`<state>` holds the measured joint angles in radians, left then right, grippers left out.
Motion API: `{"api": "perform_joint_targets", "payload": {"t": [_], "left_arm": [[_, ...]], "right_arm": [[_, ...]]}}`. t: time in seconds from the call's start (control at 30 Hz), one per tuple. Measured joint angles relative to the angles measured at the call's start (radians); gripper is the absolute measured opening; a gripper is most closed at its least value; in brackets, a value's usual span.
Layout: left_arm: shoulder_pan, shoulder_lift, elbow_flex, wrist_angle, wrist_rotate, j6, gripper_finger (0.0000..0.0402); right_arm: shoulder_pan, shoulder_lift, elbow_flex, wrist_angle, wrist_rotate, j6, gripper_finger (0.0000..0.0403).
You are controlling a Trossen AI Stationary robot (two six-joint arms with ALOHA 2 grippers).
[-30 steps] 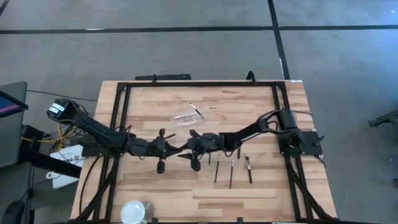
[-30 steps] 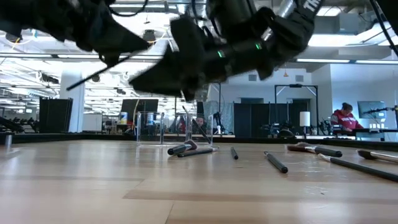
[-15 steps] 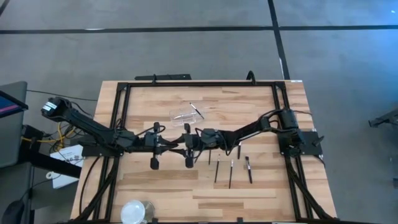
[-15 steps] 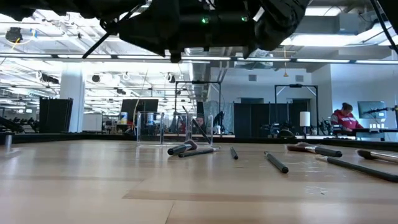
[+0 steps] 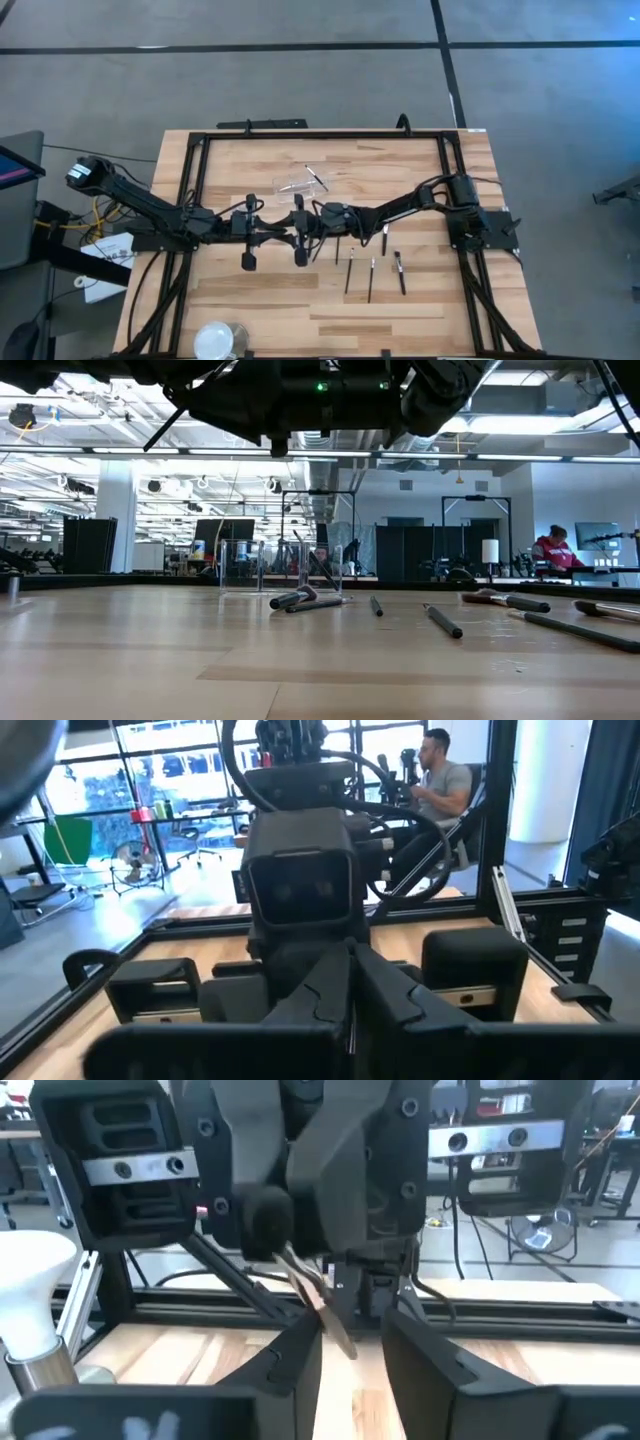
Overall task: Put items in baskets/containers
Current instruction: Put the black eyeshadow brush into the transparent organizer
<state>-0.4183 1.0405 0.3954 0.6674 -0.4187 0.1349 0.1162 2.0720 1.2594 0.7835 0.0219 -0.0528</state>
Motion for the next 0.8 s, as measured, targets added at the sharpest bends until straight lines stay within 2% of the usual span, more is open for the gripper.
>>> {"api": "perform_joint_targets", "payload": {"t": [0.33, 0.63, 0.8], "left_arm": [[0.001, 0.000, 0.000, -0.001, -0.015, -0.006, 0.0010], [0.000, 0.000, 0.001, -0.004, -0.073, -0.005, 0.0012], [0.000, 0.000, 0.001, -0.012, -0.080, 0.009, 0.0041]], "right_arm": [[0.002, 0.000, 0.000, 0.002, -0.008, -0.002, 0.0012], [0.007, 0.000, 0.000, 0.001, 0.008, 0.000, 0.0007], [0.005, 0.000, 0.000, -0.007, 0.046, 0.063, 0.0008]]}}
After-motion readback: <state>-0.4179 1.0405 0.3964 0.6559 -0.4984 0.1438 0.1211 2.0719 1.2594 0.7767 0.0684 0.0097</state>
